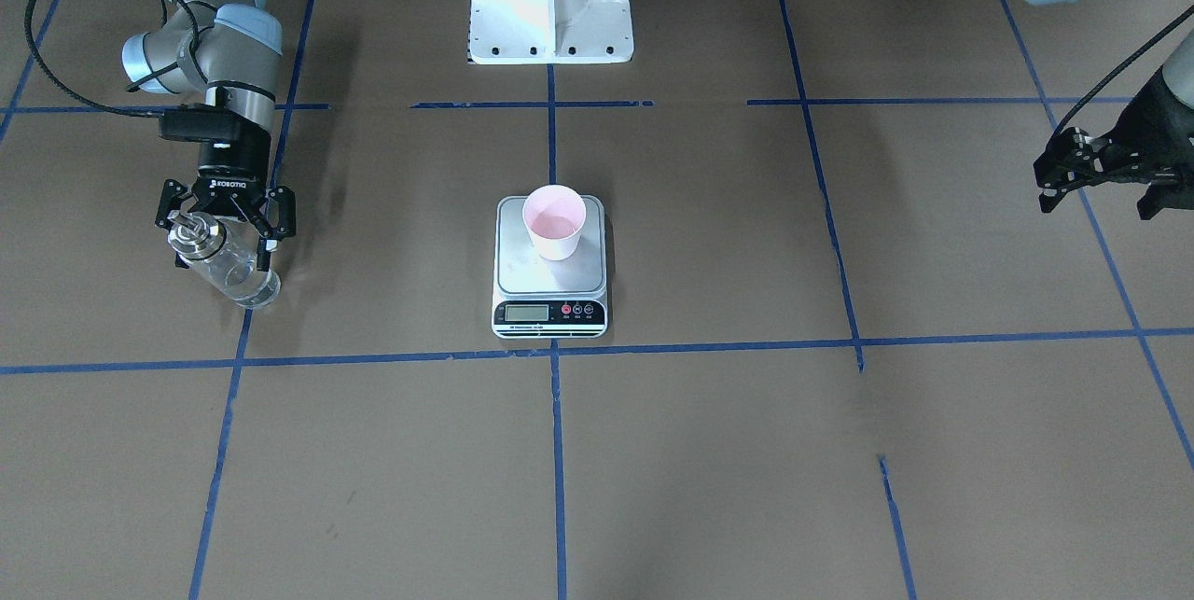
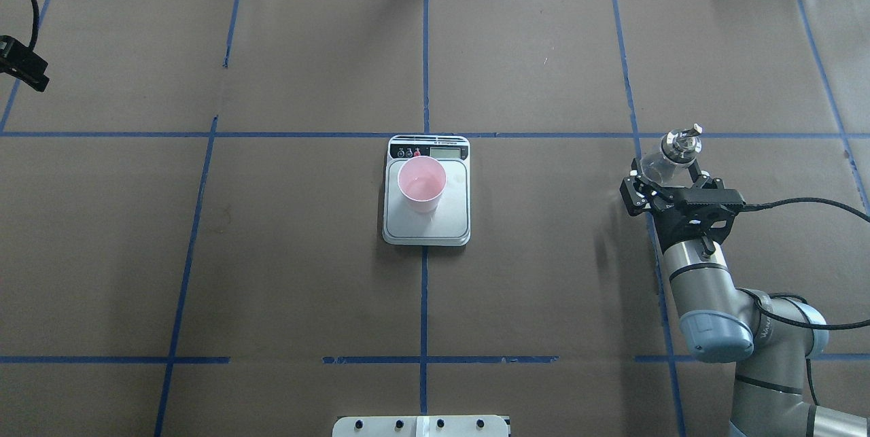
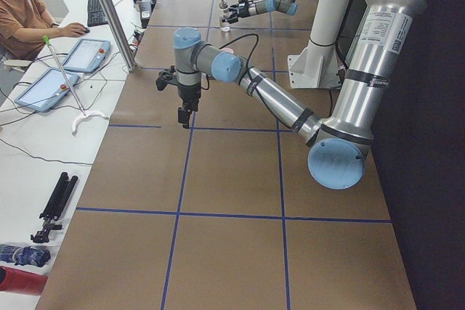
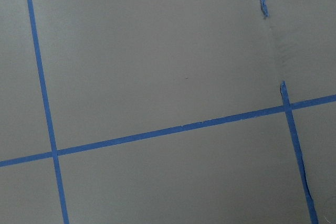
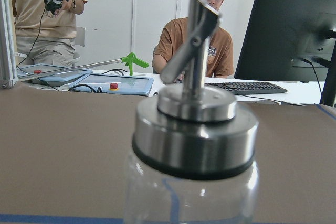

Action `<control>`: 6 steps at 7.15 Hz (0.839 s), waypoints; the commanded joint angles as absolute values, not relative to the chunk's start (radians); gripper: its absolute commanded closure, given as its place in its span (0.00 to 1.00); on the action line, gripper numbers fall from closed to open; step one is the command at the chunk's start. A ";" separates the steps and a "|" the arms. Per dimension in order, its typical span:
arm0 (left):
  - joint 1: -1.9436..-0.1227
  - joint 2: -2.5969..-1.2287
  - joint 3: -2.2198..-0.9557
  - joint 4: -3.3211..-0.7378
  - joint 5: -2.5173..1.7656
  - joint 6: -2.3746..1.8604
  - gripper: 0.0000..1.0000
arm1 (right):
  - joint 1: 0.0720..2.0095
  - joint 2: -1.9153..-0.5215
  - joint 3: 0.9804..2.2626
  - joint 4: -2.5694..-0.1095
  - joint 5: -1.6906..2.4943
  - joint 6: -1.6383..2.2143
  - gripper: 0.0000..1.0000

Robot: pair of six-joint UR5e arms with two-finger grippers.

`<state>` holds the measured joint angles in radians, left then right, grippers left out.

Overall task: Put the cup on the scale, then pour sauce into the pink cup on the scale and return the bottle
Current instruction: 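Position the right gripper around the glass bottle's body and close it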

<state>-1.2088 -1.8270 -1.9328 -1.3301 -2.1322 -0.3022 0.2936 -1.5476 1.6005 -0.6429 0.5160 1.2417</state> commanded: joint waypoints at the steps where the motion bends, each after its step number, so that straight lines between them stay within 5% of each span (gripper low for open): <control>1: -1.209 -1.828 -1.934 -1.330 -2.132 -0.302 0.00 | 0.301 -1.545 1.598 -0.643 0.529 1.241 0.00; 6: -1.207 -1.839 -1.944 -1.292 -2.132 -0.301 0.00 | 0.313 -1.523 1.598 -0.643 0.537 1.241 0.02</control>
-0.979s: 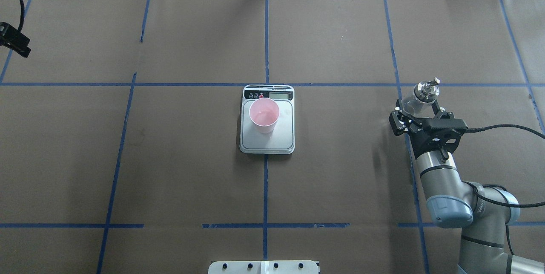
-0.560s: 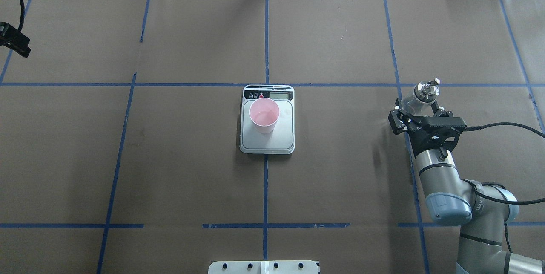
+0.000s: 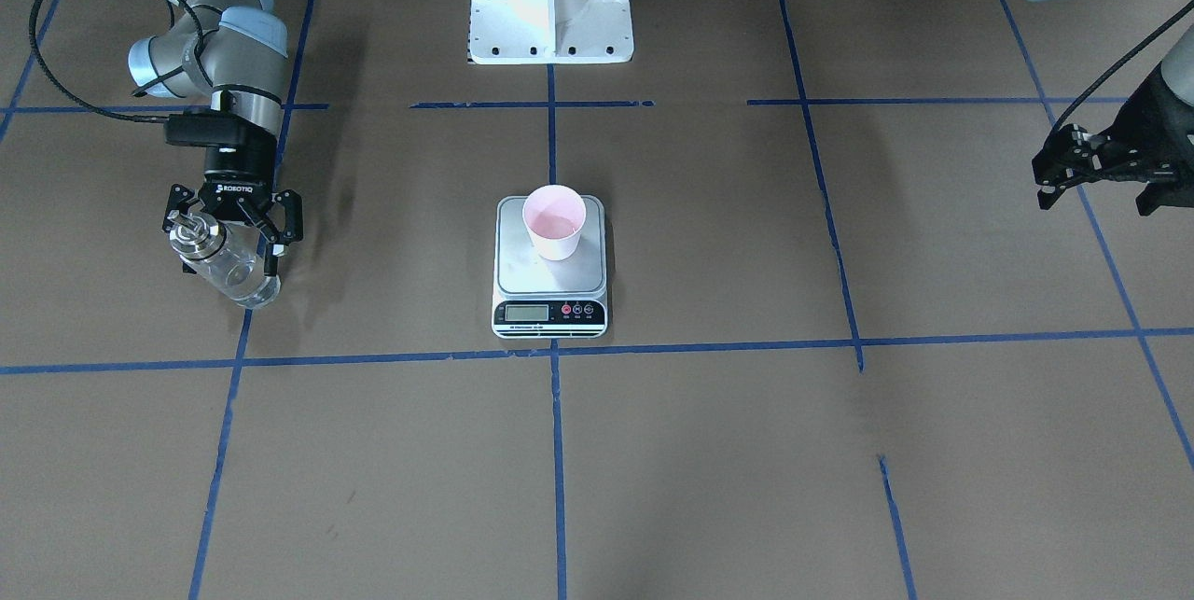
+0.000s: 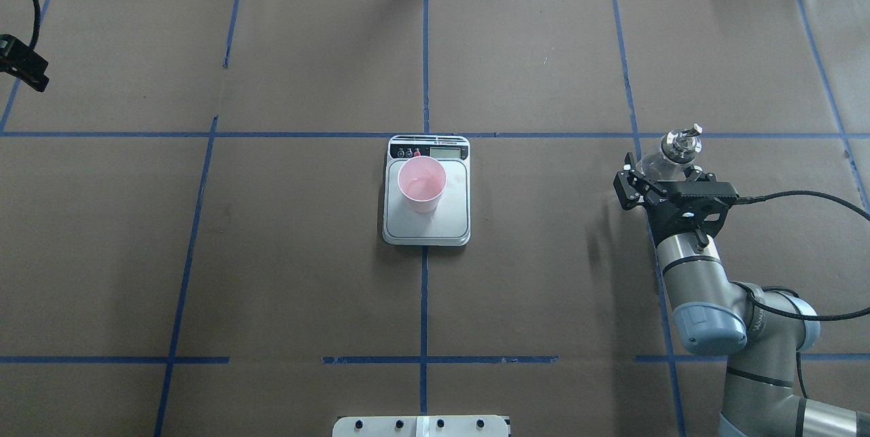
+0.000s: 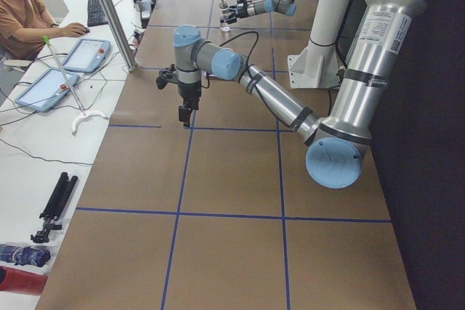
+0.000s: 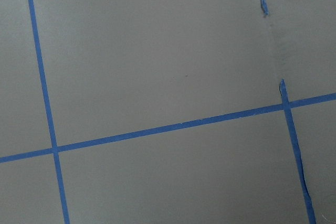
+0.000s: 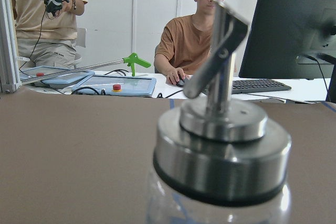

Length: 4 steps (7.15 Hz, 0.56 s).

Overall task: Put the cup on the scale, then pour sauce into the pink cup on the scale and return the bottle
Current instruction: 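Position the right gripper around the glass bottle's body and close it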

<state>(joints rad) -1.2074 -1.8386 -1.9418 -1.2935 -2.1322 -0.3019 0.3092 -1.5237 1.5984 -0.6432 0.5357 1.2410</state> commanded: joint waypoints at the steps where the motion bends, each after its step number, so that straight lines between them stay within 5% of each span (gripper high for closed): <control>1: -1.207 -1.841 -1.942 -1.292 -2.132 -0.301 0.00 | 0.316 -1.522 1.598 -0.643 0.540 1.241 0.05; 3: -1.209 -1.839 -1.947 -1.290 -2.132 -0.301 0.00 | 0.318 -1.522 1.598 -0.643 0.541 1.241 0.06; 4: -1.207 -1.841 -1.948 -1.290 -2.132 -0.301 0.00 | 0.319 -1.522 1.598 -0.641 0.541 1.244 0.35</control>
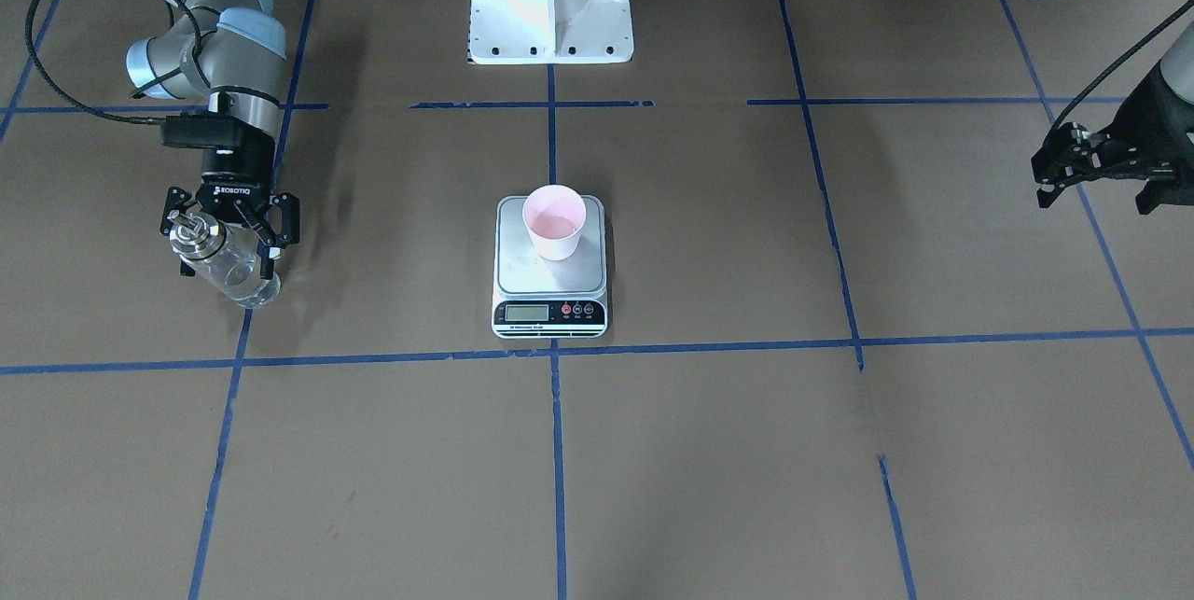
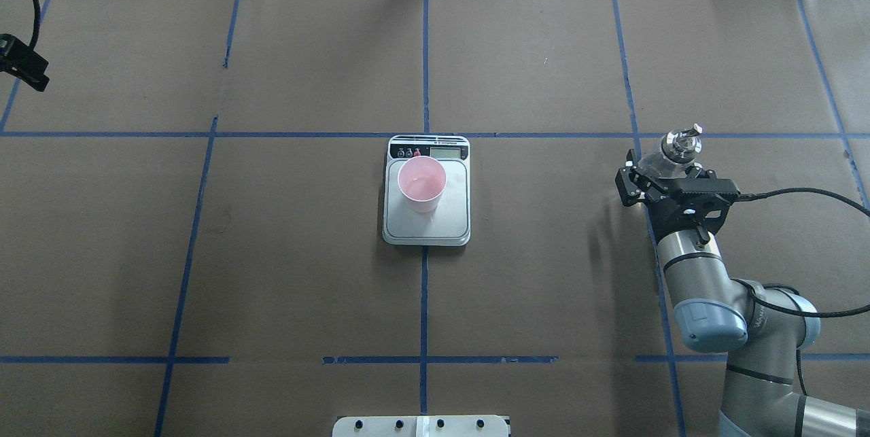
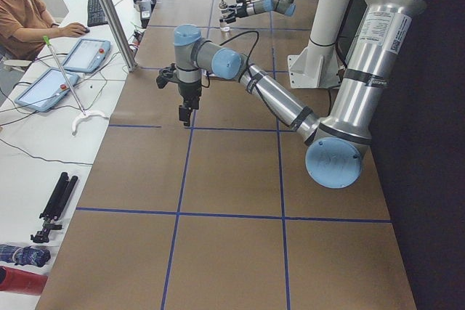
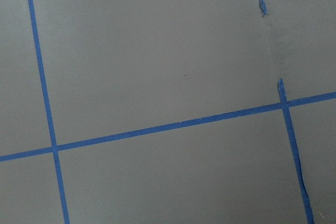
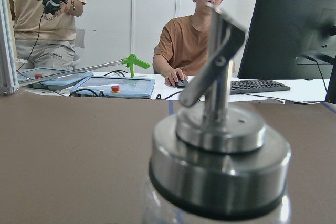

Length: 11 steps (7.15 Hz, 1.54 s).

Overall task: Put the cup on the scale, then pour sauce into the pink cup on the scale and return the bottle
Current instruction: 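Lift the glass bottle with the right gripper toward the scale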

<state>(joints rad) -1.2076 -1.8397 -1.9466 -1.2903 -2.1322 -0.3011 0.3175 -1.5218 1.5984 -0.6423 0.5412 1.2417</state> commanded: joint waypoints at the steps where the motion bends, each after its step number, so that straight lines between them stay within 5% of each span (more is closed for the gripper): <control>1: -1.207 -1.841 -1.951 -1.289 -2.132 -0.301 0.00 | 0.324 -1.522 1.598 -0.641 0.543 1.243 0.70; 2: -1.209 -1.841 -1.951 -1.289 -2.132 -0.302 0.00 | 0.327 -1.522 1.600 -0.640 0.552 1.241 1.00; 6: -1.209 -1.839 -1.960 -1.289 -2.132 -0.302 0.00 | 0.377 -1.525 1.630 -0.437 0.626 1.011 1.00; 11: -1.210 -1.829 -2.014 -1.260 -2.132 -0.301 0.00 | 0.396 -1.520 1.834 -0.436 0.693 0.697 1.00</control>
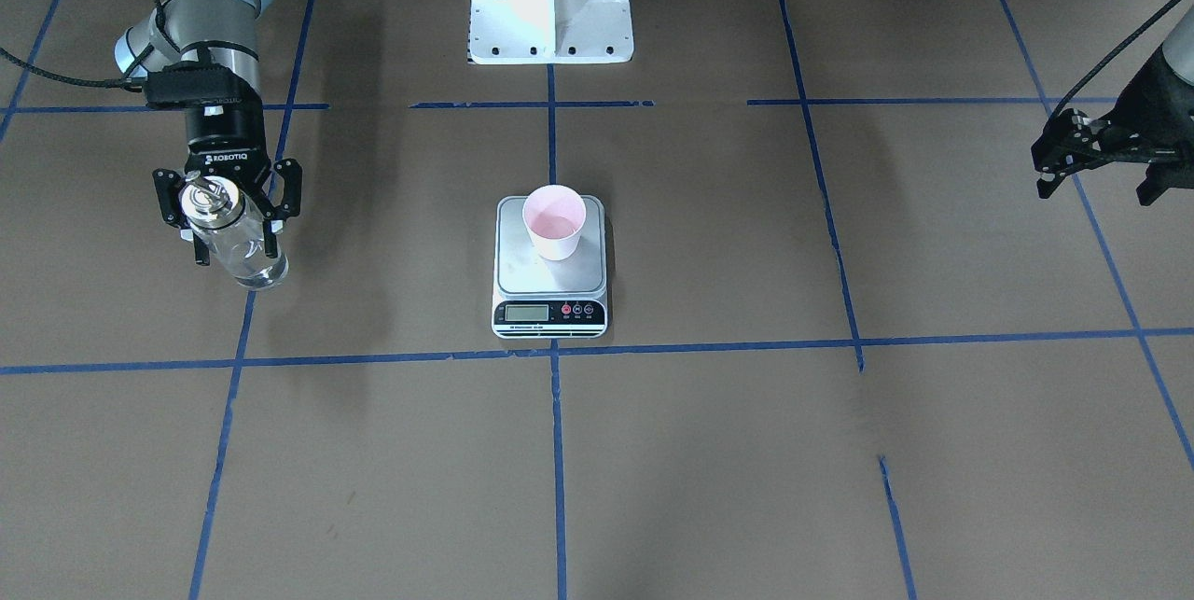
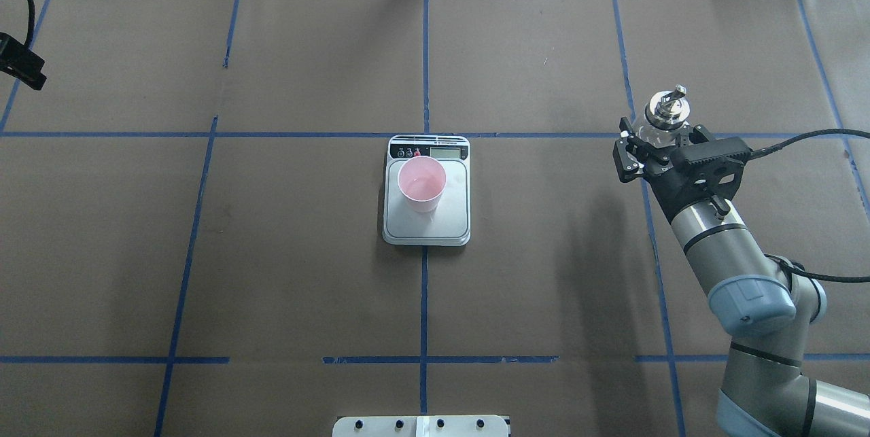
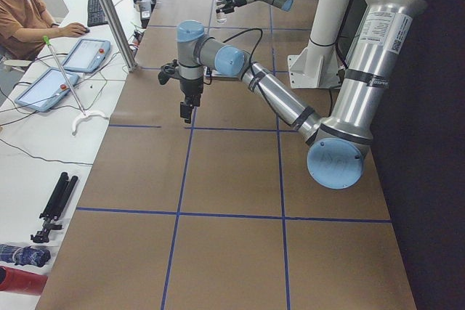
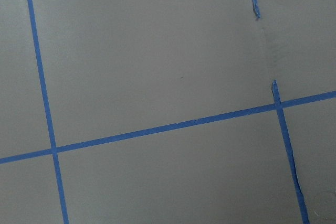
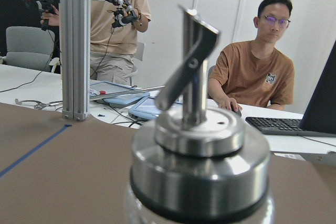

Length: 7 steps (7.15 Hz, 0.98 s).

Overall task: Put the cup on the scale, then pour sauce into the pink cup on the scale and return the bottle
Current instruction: 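Lift the glass bottle with the right gripper toward the scale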

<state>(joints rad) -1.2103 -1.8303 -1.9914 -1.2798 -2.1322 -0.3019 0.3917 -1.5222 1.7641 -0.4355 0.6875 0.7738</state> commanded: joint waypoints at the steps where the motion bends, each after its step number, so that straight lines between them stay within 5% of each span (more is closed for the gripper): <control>1: -1.210 -1.830 -2.019 -1.255 -2.132 -0.302 0.00 | 0.403 -1.532 1.822 -0.445 0.696 0.639 1.00; 7: -1.210 -1.832 -2.020 -1.253 -2.132 -0.301 0.00 | 0.399 -1.392 1.793 -0.610 0.613 0.272 1.00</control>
<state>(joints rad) -1.2102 -1.8354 -2.0196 -1.2533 -2.1322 -0.3007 0.4147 -1.4528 1.7948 -0.5286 0.6582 0.2772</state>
